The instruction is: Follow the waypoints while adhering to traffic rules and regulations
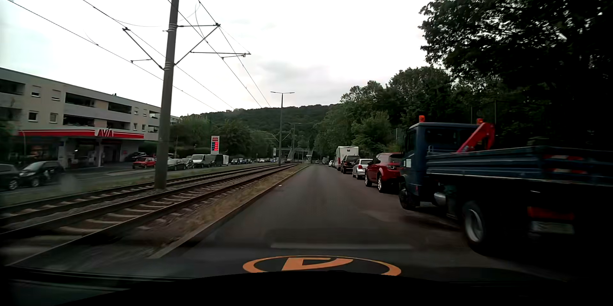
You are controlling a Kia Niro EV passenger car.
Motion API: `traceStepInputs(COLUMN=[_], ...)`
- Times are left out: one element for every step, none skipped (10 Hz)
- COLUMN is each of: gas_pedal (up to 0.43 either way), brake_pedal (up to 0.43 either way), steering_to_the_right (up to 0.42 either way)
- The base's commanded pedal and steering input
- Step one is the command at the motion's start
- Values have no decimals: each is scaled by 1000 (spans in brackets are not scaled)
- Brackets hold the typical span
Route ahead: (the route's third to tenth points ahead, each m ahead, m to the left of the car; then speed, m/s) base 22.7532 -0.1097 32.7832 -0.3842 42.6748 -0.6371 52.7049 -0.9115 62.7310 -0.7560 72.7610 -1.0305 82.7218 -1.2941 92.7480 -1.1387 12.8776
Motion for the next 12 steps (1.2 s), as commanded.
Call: traceStepInputs(gas_pedal=[0, 0, 0, 0, 0, 0, 0, 0, 0, 0, 0, 0], brake_pedal=[0, 0, 0, 0, 0, 0, 0, 0, 0, 0, 0, 0], steering_to_the_right=[2, 2, 2, 2, 2, 2, 2, 2, 2, 0, 1, 1])
